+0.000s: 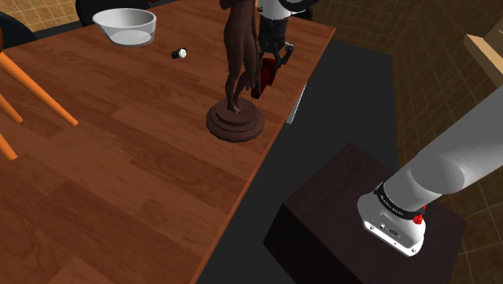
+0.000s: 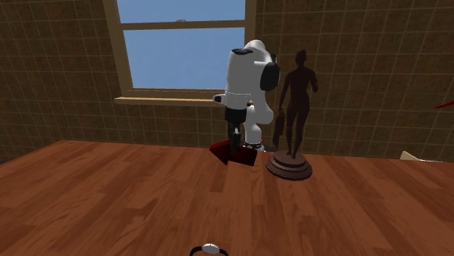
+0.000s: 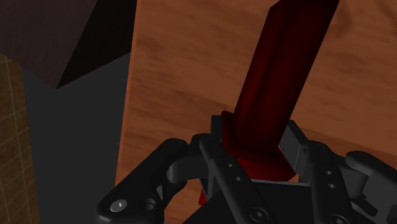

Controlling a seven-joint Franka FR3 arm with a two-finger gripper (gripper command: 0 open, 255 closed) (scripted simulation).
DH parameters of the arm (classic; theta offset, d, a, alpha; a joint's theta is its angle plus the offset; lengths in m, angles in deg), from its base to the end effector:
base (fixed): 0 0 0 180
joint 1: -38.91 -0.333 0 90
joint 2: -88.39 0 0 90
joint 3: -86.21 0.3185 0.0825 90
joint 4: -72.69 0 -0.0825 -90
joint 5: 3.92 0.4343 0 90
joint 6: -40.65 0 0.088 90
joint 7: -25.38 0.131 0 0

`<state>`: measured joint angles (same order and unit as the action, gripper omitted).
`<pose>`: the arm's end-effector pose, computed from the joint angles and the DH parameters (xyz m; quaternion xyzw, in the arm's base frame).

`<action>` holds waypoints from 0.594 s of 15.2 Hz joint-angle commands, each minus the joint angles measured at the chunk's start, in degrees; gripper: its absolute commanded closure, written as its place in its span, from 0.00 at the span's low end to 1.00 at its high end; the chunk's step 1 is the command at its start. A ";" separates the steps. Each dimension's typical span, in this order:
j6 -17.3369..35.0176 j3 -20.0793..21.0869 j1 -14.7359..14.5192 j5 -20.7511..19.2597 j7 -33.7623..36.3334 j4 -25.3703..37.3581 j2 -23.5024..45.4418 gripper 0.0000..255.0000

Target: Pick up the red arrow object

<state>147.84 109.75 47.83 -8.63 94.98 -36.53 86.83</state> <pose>0.5823 0.1449 0.4678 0.8918 -0.4502 0.0260 0.0367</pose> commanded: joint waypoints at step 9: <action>-5.93 -0.04 0.02 0.41 -0.64 5.32 -0.66 1.00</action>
<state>142.73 109.64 47.91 -8.24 94.29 -32.04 86.17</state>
